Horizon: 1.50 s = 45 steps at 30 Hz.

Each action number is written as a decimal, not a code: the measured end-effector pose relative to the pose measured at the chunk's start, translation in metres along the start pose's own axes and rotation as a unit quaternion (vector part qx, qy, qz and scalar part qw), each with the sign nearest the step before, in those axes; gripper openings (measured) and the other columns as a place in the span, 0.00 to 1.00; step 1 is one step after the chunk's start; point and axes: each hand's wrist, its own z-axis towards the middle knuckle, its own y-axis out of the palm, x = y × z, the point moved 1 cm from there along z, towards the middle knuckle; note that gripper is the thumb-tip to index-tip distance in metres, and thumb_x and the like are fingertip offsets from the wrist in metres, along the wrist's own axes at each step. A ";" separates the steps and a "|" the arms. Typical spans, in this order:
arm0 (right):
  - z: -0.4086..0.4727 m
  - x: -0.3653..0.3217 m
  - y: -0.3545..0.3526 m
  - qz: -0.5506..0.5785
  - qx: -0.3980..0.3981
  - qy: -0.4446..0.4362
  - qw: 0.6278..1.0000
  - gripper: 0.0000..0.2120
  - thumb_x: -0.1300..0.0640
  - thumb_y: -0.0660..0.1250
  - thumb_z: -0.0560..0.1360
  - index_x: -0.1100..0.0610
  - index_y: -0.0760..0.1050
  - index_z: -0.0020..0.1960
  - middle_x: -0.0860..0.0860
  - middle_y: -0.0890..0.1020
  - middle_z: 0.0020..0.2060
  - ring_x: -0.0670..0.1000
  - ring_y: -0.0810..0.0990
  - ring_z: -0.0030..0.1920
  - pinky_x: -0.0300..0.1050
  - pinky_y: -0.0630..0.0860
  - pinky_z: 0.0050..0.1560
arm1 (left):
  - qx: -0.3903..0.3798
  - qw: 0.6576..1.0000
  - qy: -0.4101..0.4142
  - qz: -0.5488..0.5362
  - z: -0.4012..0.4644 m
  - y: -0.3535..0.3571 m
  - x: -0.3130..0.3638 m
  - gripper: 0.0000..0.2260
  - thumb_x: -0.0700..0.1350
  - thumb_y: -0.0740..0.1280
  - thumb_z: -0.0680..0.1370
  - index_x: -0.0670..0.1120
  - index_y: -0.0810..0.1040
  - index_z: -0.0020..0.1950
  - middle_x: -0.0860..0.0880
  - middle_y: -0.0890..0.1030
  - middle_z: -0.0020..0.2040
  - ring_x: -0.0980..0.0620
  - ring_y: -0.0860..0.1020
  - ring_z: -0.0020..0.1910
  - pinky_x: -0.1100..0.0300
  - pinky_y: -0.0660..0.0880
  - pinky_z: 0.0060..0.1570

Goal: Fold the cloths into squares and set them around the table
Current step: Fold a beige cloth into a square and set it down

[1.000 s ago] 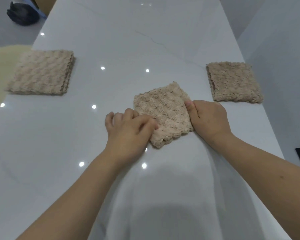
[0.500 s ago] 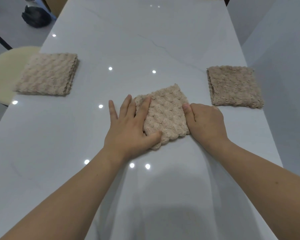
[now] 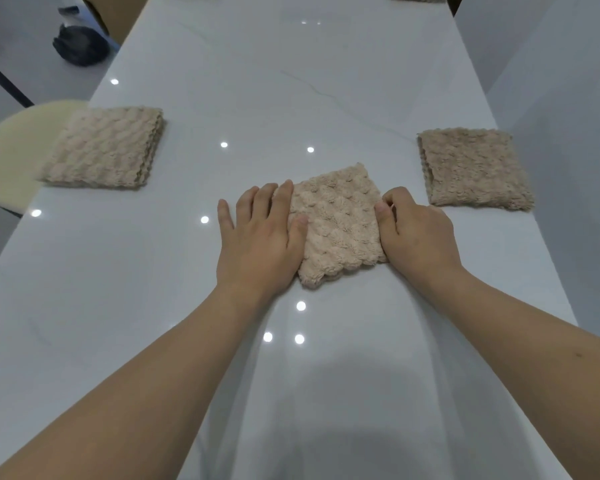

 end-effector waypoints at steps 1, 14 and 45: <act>-0.001 -0.001 0.000 0.002 0.001 0.005 1.000 0.12 0.51 0.52 0.83 0.58 0.70 0.52 0.53 0.79 0.32 0.57 0.71 0.34 0.46 0.58 0.43 | 0.002 1.000 0.004 0.006 0.000 0.001 0.000 0.24 0.55 0.48 0.83 0.51 0.57 0.79 0.50 0.63 0.76 0.46 0.58 0.75 0.37 0.50 0.74; -0.105 -0.022 -0.016 0.027 -0.022 0.087 0.996 0.12 0.50 0.51 0.82 0.56 0.69 0.47 0.51 0.78 0.33 0.57 0.75 0.37 0.53 0.66 0.52 | -0.088 0.987 0.118 -0.070 -0.054 -0.014 -0.011 0.25 0.57 0.49 0.79 0.52 0.63 0.75 0.53 0.65 0.73 0.51 0.57 0.75 0.47 0.49 0.76; -0.204 -0.040 -0.035 0.092 -0.003 0.124 0.988 0.11 0.52 0.61 0.77 0.53 0.70 0.36 0.45 0.70 0.24 0.53 0.72 0.36 0.50 0.65 0.49 | -0.109 0.981 0.152 -0.047 -0.156 -0.036 -0.016 0.40 0.74 0.47 0.73 0.53 0.53 0.79 0.54 0.58 0.78 0.55 0.50 0.79 0.49 0.41 0.77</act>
